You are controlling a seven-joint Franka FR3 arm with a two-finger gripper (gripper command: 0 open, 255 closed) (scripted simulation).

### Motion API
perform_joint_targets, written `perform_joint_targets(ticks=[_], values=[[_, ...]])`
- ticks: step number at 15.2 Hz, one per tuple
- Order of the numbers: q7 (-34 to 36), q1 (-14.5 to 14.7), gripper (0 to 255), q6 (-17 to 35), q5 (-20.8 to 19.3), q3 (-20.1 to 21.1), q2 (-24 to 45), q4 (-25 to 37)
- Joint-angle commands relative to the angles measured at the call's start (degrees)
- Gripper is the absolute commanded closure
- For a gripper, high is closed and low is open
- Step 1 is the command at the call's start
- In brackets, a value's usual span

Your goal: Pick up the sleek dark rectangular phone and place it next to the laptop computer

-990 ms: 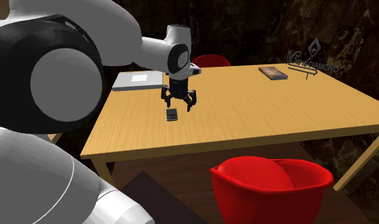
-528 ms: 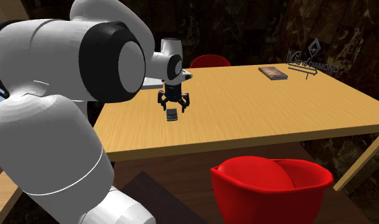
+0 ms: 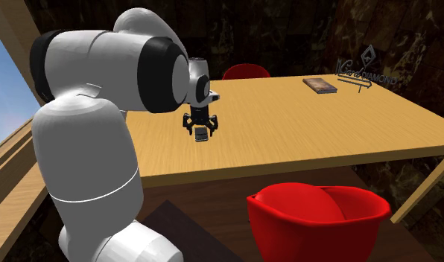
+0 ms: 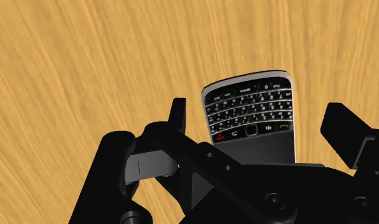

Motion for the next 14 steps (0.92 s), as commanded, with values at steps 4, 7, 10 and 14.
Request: perform_joint_targets(ticks=[4, 7, 10, 14], values=[[0.4, 0.1, 0, 2.6, -0.6, -0.1, 1.6, -1.0], [0.4, 0.1, 0, 2.6, -0.6, -0.1, 1.6, -1.0], [0.4, 0.1, 0, 2.6, -0.6, -0.1, 1.6, -1.0], [0.4, 0.1, 255, 2.6, -0.6, -0.1, 1.6, -1.0]])
